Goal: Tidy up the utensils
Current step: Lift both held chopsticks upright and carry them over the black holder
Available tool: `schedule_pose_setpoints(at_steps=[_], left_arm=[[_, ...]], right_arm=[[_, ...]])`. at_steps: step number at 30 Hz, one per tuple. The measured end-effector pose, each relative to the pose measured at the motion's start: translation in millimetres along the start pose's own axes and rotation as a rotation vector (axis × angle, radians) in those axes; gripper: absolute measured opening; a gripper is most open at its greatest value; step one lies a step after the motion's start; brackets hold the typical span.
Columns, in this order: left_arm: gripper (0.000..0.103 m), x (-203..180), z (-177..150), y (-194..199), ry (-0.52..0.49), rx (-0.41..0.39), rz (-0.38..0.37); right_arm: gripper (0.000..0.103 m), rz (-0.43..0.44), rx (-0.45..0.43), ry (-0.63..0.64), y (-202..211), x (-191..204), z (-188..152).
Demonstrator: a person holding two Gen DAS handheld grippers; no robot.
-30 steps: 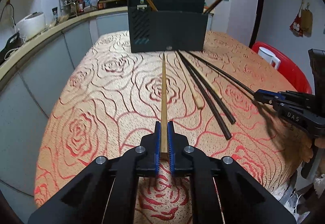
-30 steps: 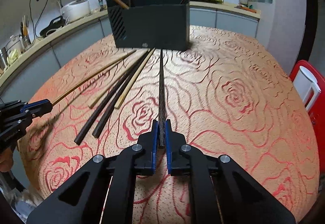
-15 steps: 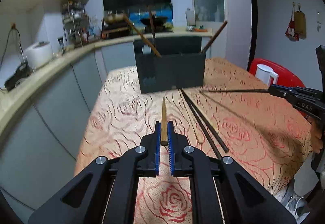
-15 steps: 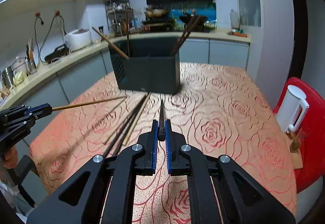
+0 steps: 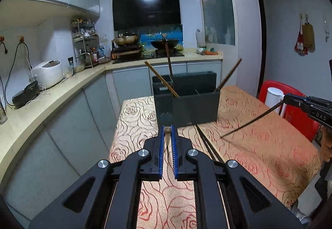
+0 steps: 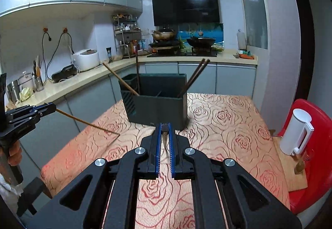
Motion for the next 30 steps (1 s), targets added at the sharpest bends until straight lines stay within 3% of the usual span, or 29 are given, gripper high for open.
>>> schedule_pose_setpoints(at_steps=[30], left_arm=[[0.006,22.3,109.0,-2.7,-0.011,-0.031,-0.086]], right_arm=[[0.008,0.05,-0.033,-0.044,9.5,-10.0,118.4]])
Point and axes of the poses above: each gripper's, at about its wrist camera, not at the fingertips, and y roughly against the way its jaws point, x to its left, z to its top, the point moved 3 cm from there along -y, roughly the way its jaws point, and after that the axes turned 6 degrees about x, right-handed, at the moved point
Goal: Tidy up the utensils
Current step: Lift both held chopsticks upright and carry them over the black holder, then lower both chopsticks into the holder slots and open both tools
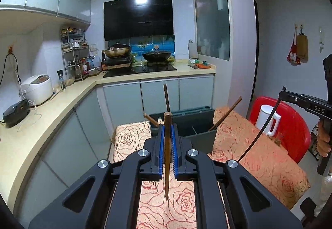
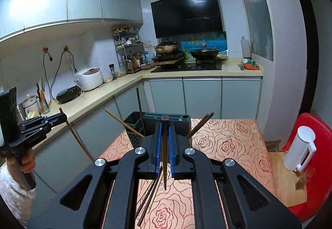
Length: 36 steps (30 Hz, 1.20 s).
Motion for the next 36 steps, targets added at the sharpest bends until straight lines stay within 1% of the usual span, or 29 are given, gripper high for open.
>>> schedule_pose_setpoints(at_steps=[5,11,18,24,30,36], left_arm=[[0.006,-1.3,22.6,2.7,-0.01,-0.024,0.001],[0.006,-7.9,57.7,-1.2,-0.013,-0.055,0.003],[0.006,-18.9,100.0,-18.3,-0.012,-0.095,0.006],[0.006,-24.4,126.9,-41.5,0.015,-0.125,-0.023],[0.006,-32.7,140.3,-73.0,0.026,-0.134,-0.022],[0.006,-37.3,132.9,-110.3,0.045,-0.097,-0.045]], right_arm=[[0.008,-0.011,-0.023,0.004,1.2,-2.9,23.1],[0.008,-0.011,-0.045,-0.001,-3.9,-3.9,47.9],[0.008,-0.038,-0.066,0.012,-19.9,-4.4,71.5],[0.008,-0.075,-0.061,0.028,-40.9,-6.8,83.2],[0.008,-0.068,-0.069,0.016,-64.1,-13.1,93.4],[0.008,-0.07,-0.055,0.011,-88.9,-16.9,92.3]])
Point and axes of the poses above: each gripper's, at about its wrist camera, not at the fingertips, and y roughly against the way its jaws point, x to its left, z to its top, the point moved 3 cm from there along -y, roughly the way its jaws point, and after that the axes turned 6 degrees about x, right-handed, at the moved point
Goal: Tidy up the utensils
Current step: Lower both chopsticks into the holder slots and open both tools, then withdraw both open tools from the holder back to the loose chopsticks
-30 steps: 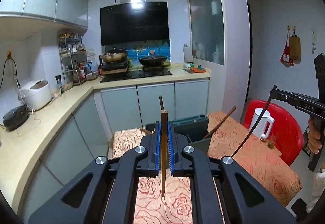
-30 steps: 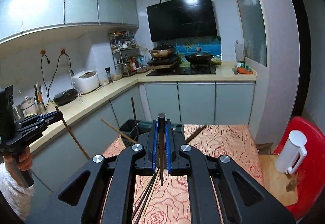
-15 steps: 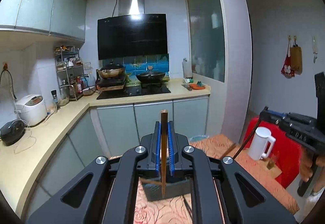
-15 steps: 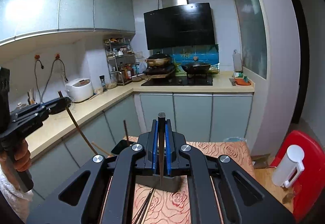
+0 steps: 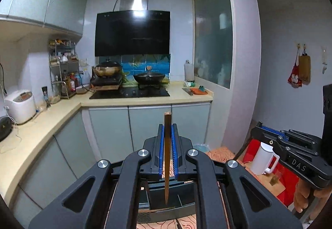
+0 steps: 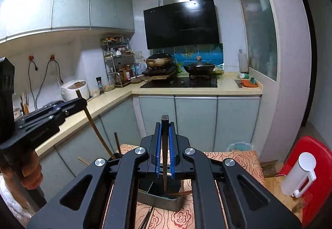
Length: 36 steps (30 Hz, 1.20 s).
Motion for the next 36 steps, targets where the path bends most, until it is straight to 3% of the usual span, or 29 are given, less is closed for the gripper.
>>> schedule_pose_setpoints(at_steps=[8,16,17,18,19,20,21,27,36], left_arm=[[0.006,4.7,-30.9,-37.2,-0.013,0.075,0.02],[0.007,19.3,-45.8,-49.0,0.02,0.113,0.028],[0.012,20.0,-46.9,-47.5,0.024,0.114,0.027],[0.024,21.5,-47.2,-46.4,0.029,0.114,0.027],[0.031,22.9,-47.4,-44.5,0.034,0.109,0.031],[0.044,22.2,-48.0,-42.3,0.037,0.104,0.036],[0.05,23.4,-47.6,-39.6,0.041,0.095,0.04],[0.069,27.2,-46.5,-23.0,0.047,0.068,0.052],[0.075,25.8,-65.9,5.0,0.038,0.064,0.064]], right_arm=[[0.008,-0.006,0.088,0.008,-39.5,1.1,-19.2],[0.01,0.011,0.141,0.009,-59.4,5.8,-34.1],[0.011,0.018,0.145,0.005,-60.0,4.6,-34.0],[0.018,0.022,0.146,0.001,-60.1,4.6,-34.3],[0.031,0.019,0.145,-0.002,-59.7,4.4,-34.7],[0.037,0.011,0.141,-0.008,-58.5,4.0,-34.7],[0.043,0.006,0.137,-0.013,-58.1,3.3,-34.3],[0.045,-0.004,0.12,-0.016,-49.2,3.0,-34.2],[0.046,-0.018,0.086,0.002,-22.3,0.6,-37.4]])
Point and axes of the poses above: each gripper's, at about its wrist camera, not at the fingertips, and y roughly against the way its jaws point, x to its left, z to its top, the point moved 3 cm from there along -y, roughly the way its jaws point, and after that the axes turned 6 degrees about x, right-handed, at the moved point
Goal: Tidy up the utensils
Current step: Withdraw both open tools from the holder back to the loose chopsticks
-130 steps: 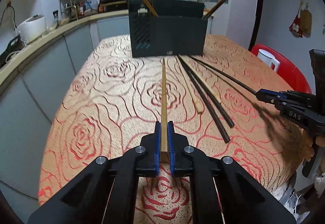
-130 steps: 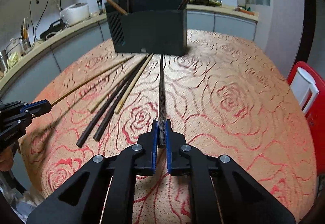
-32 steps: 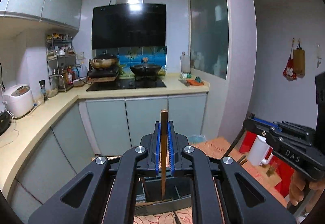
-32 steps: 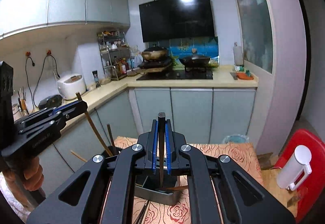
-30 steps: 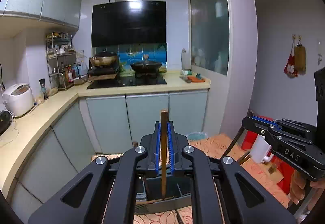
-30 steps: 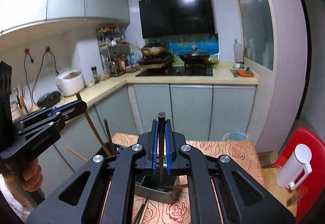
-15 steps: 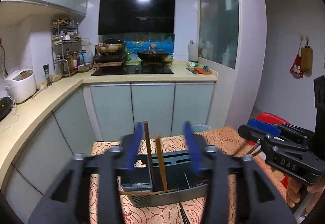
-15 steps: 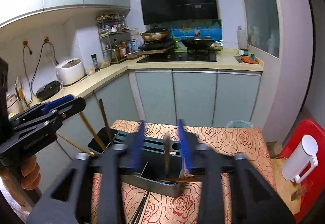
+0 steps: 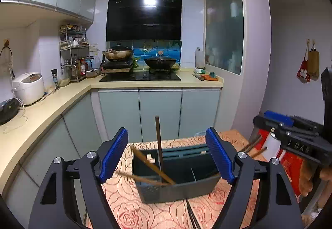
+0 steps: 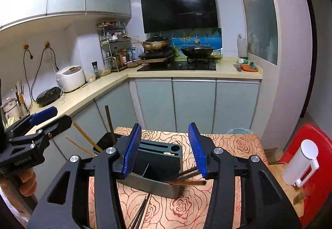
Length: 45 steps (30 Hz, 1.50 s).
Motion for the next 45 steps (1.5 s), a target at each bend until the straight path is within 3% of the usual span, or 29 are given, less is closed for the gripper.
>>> schedule_pose_setpoints(at_steps=[9,20,26,33,38,45], left_arm=[[0.075,4.0,-66.8,14.0,-0.005,0.077,0.023],[0.075,6.8,-181.5,24.5,-0.059,0.209,0.055],[0.075,-8.1,-231.4,23.5,-0.104,0.278,0.026],[0.075,-24.8,-257.3,13.7,-0.133,0.338,-0.03],[0.075,-39.7,-270.4,7.2,-0.198,0.362,-0.036],[0.075,-41.0,-280.0,-9.5,-0.212,0.422,-0.031]], right_arm=[[0.046,-0.037,-0.001,0.007,29.8,-5.6,-39.9],[0.047,-0.068,0.097,0.022,37.3,-5.7,-150.8],[0.047,-0.049,0.176,-0.009,26.6,0.4,-202.0],[0.047,-0.046,0.206,-0.032,19.4,-2.4,-225.7],[0.047,-0.046,0.232,-0.048,14.1,-9.1,-235.0],[0.047,-0.047,0.241,-0.059,11.6,-13.1,-237.8]])
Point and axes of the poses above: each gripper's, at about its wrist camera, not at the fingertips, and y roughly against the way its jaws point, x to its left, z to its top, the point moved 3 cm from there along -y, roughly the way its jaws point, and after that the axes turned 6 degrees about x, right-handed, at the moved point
